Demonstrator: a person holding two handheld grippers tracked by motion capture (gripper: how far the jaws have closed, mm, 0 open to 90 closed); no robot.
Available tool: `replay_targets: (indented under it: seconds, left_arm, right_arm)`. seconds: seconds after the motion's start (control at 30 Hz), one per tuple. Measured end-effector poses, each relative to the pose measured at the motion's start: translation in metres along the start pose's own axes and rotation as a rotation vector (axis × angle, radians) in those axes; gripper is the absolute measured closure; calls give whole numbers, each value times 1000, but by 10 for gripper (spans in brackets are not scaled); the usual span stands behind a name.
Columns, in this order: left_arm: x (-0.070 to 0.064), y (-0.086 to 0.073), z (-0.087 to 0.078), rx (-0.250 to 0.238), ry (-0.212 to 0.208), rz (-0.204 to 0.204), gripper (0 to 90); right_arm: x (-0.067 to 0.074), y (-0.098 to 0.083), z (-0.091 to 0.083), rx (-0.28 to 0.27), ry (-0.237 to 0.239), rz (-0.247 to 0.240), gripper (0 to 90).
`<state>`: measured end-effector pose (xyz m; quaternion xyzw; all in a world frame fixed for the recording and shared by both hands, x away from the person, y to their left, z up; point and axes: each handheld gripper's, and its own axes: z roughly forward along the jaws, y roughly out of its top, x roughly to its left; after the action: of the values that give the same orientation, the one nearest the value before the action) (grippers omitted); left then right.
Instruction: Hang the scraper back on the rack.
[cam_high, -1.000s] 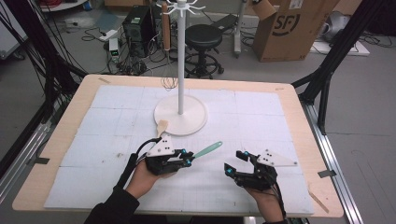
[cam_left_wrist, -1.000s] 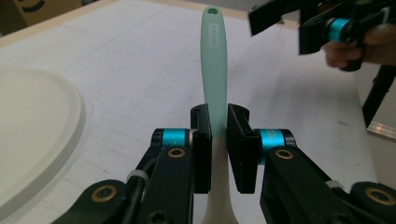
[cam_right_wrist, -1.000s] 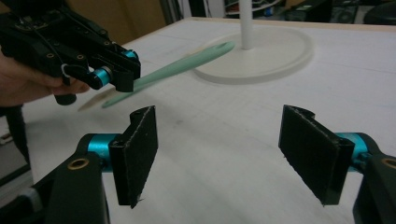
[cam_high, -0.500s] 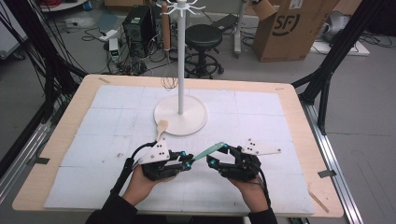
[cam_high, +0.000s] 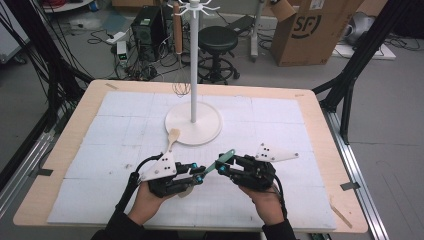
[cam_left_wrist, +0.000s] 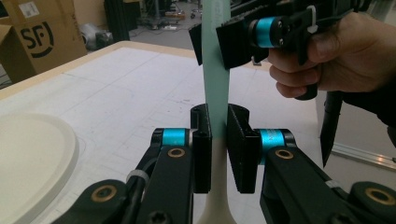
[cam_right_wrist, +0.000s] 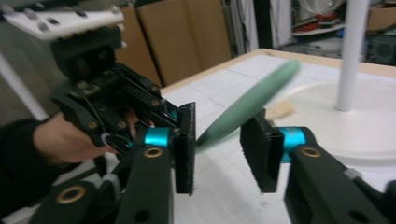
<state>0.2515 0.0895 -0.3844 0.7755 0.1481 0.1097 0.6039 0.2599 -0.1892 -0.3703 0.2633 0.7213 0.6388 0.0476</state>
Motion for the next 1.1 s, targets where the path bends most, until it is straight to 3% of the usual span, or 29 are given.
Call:
replay_targets:
  seconds: [0.2, 0.3, 0.43, 0.53, 0.57, 0.67, 0.77, 0.9, 1.1]
  left_arm:
    - [-2, 2, -3, -21, -2, 2, 805]
    - [-2, 2, -5, -40, -16, -9, 829]
    - [-4, 4, -7, -59, -30, 0, 835]
    - [-2, 5, -10, -89, -54, -18, 824]
    - [-1, 5, -11, -99, -62, -22, 787]
    - [2, 7, -15, -112, -81, -60, 509]
    - [4, 8, -19, -114, -105, -63, 427]
    - [4, 7, -20, -67, -154, -48, 448]
    - [0, 4, -16, -24, -203, -14, 634]
  right_arm:
    - [6, 8, 1, -10, 43, 16, 775]
    - [13, 13, 2, -2, 61, -2, 820]
    - [18, 22, 2, 17, 76, -34, 824]
    - [19, 26, 1, 23, 95, -42, 824]
    - [19, 28, 0, 21, 105, -44, 824]
    - [19, 32, -1, 33, 126, -59, 824]
    - [17, 37, -1, 61, 171, -79, 823]
    - [17, 45, 2, 99, 234, -111, 823]
    - [20, 53, 10, 113, 280, -133, 822]
